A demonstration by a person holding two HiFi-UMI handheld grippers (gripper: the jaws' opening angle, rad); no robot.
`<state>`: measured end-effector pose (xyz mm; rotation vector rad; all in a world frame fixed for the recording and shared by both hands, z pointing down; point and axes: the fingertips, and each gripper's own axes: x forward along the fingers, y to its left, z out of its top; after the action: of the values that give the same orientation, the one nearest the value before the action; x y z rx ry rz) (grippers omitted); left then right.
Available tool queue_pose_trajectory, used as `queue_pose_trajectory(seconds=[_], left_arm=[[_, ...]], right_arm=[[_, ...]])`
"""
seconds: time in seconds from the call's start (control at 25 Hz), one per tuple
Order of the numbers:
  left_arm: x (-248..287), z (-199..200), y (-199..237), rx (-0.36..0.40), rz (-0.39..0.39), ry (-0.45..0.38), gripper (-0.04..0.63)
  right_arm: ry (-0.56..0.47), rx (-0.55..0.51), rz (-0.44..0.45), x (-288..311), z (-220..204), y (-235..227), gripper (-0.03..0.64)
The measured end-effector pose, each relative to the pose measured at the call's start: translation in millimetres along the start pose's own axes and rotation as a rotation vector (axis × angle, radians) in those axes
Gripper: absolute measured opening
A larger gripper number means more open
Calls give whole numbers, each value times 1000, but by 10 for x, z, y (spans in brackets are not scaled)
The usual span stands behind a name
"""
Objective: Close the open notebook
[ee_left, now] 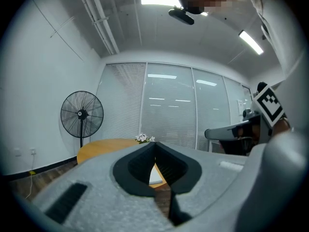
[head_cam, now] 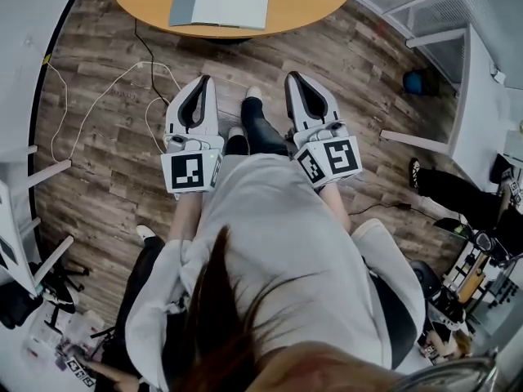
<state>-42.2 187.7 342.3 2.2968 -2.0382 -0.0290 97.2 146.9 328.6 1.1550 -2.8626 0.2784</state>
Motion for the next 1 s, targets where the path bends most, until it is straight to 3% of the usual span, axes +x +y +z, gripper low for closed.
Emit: queue_pose_trajectory(seconds=[0.64, 1.0], left_arm=[[1626, 118, 484, 12, 80, -19, 17], [2199, 110, 579, 0, 89, -19, 17]], right_arm=[[22, -14, 76, 1464, 264, -1114, 3], [50, 8, 67, 1861, 256, -1558, 3]])
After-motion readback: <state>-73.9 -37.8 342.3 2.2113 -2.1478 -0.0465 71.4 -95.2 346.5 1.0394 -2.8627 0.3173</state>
